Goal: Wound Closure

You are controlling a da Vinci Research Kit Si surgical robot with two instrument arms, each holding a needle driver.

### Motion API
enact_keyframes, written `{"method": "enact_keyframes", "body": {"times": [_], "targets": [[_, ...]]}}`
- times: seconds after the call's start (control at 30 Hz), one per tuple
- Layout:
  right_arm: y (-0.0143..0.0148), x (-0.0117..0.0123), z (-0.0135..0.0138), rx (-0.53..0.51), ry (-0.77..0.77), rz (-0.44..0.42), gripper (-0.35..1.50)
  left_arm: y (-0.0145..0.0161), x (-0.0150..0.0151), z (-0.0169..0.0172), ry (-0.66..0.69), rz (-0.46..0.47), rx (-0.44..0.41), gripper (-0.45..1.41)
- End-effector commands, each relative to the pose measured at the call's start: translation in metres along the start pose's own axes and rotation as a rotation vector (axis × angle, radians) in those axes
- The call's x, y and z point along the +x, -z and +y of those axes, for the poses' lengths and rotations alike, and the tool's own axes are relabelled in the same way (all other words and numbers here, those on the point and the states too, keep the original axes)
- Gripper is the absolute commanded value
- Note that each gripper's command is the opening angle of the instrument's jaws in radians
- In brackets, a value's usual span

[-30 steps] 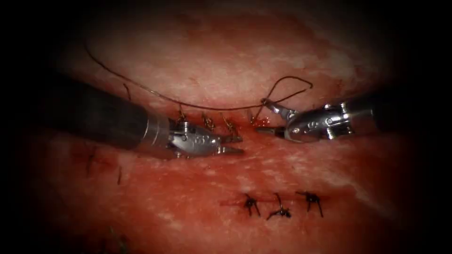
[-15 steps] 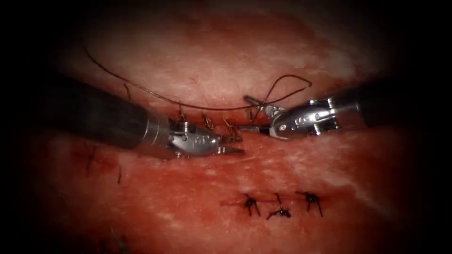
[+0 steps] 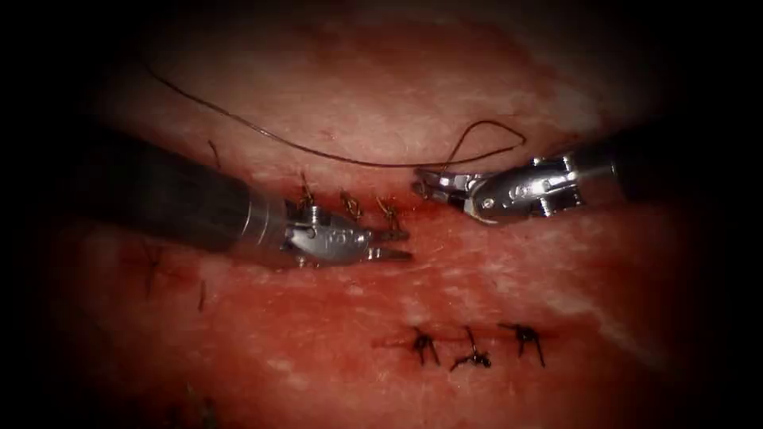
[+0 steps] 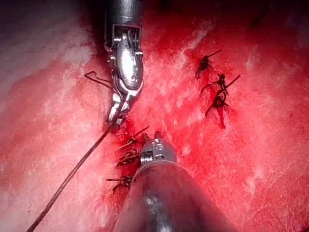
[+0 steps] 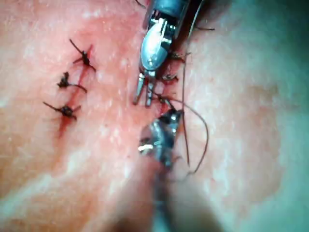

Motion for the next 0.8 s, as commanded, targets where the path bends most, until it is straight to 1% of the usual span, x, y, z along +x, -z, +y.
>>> {"method": "enact_keyframes", "body": {"times": [0.03,0.17,0.27,0.33,0.5,0.63,0.8], "targets": [[-0.0008,0.0001,-0.0007,0.003,0.028,0.003,-0.35,-0.0006,-0.0004,0.0006,0.001,-0.001,-0.002,-0.05],[-0.0005,0.0004,-0.0002,0.006,0.046,0.005,-0.35,-0.0006,0.0001,0.0005,0.005,-0.001,-0.003,-0.05],[-0.0002,0.0008,0.0005,0.006,0.088,0.014,-0.35,-0.0008,0.0008,0.0005,0.011,-0.001,-0.005,-0.04],[0.0,0.0013,0.0009,0.006,0.132,0.031,-0.35,-0.0009,0.0012,0.0006,0.014,-0.001,-0.007,-0.04],[0.0007,0.0034,0.0017,-0.016,0.229,0.027,-0.35,-0.0015,0.002,0.0008,0.021,-0.001,-0.008,-0.04],[0.0012,0.0045,0.0024,-0.035,0.258,0.029,-0.35,-0.0016,0.0021,0.0008,0.021,-0.001,-0.007,-0.04],[0.0016,0.0051,0.003,-0.047,0.279,0.03,-0.35,-0.0018,0.0021,0.0005,0.021,-0.001,-0.007,-0.04]]}}
